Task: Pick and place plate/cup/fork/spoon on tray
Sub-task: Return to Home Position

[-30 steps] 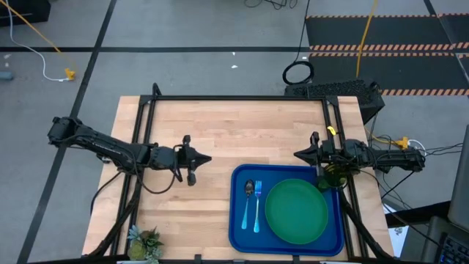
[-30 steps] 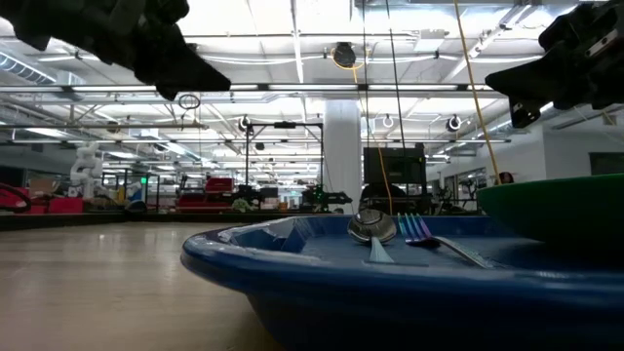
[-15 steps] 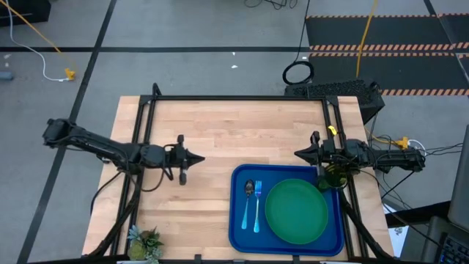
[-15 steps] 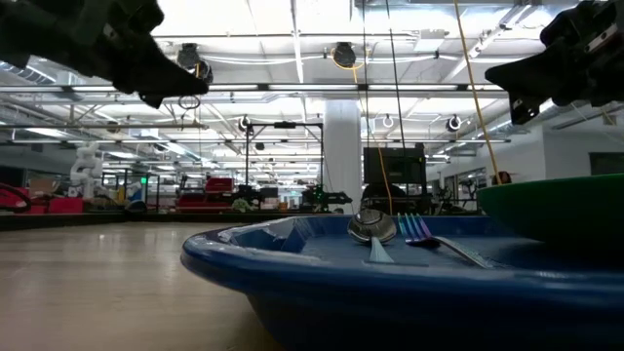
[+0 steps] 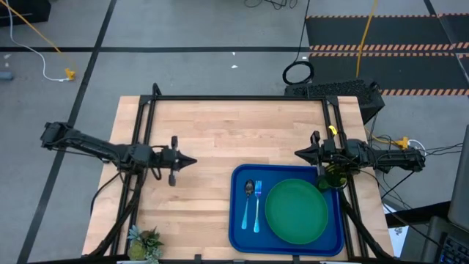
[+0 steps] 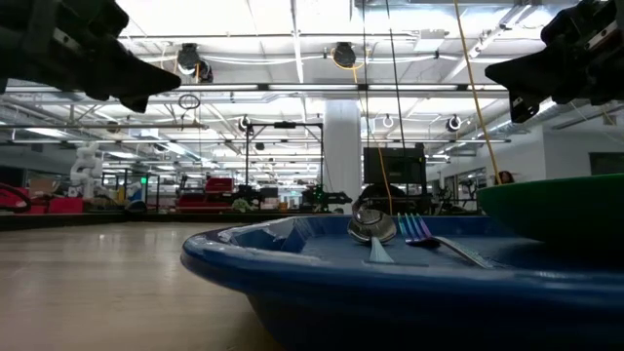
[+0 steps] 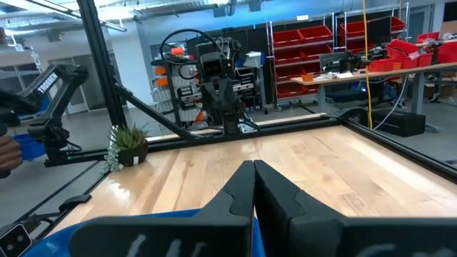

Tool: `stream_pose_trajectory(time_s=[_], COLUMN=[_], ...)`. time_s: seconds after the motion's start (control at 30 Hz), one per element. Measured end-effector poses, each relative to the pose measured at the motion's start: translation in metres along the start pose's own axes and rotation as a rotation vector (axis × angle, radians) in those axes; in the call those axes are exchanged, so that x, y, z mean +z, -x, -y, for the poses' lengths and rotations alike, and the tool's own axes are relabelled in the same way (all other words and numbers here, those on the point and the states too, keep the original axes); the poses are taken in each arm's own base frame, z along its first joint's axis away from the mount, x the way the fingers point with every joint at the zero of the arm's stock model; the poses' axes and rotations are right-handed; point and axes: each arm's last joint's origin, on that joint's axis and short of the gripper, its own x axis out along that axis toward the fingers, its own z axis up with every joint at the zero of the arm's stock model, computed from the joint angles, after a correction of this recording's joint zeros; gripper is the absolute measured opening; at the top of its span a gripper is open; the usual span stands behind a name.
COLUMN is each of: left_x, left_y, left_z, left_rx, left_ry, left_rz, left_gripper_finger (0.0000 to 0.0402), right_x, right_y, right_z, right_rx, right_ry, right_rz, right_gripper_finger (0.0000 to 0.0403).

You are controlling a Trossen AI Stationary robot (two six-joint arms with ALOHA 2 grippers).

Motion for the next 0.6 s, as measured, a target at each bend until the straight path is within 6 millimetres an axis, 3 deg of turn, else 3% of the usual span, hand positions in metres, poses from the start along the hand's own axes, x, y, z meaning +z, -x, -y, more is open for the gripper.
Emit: stream_pose_trajectory(time_s=[0.6], left_x=[-0.001], left_y=[0.017], left_z=[-0.002], left_rx=[-0.052], left_ry=[-0.065], left_rz=[0.046], left_gripper_finger=[0.0009], right_x=[0.0], right_y=[0.0], right_z=[0.0], right_rx=[0.0], right_ry=[0.0], right_rz=[0.0], right_gripper_finger=[0.0])
